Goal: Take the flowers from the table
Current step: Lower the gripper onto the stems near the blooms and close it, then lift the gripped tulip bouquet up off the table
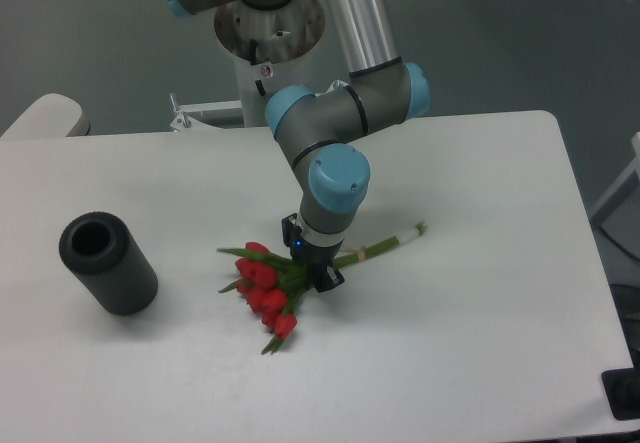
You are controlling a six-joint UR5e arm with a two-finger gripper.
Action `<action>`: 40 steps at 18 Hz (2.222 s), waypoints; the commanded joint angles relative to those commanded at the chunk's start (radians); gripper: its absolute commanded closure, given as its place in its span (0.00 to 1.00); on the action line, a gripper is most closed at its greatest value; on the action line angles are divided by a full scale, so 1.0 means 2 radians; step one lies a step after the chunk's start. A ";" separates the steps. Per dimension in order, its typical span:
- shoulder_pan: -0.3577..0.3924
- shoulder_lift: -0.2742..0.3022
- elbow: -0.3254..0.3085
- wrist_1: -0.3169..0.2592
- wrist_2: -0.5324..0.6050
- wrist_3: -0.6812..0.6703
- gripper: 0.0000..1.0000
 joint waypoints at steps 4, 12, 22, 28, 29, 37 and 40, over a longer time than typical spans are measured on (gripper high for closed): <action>0.002 0.004 0.005 0.000 0.000 0.000 0.63; 0.007 0.018 0.035 -0.008 -0.002 0.005 0.64; 0.026 0.041 0.094 -0.035 -0.136 -0.002 0.80; 0.046 0.052 0.098 -0.051 -0.170 -0.002 0.89; 0.051 0.053 0.101 -0.055 -0.184 -0.002 0.89; 0.123 0.057 0.157 -0.127 -0.339 -0.006 0.89; 0.137 0.056 0.157 -0.127 -0.382 -0.015 0.89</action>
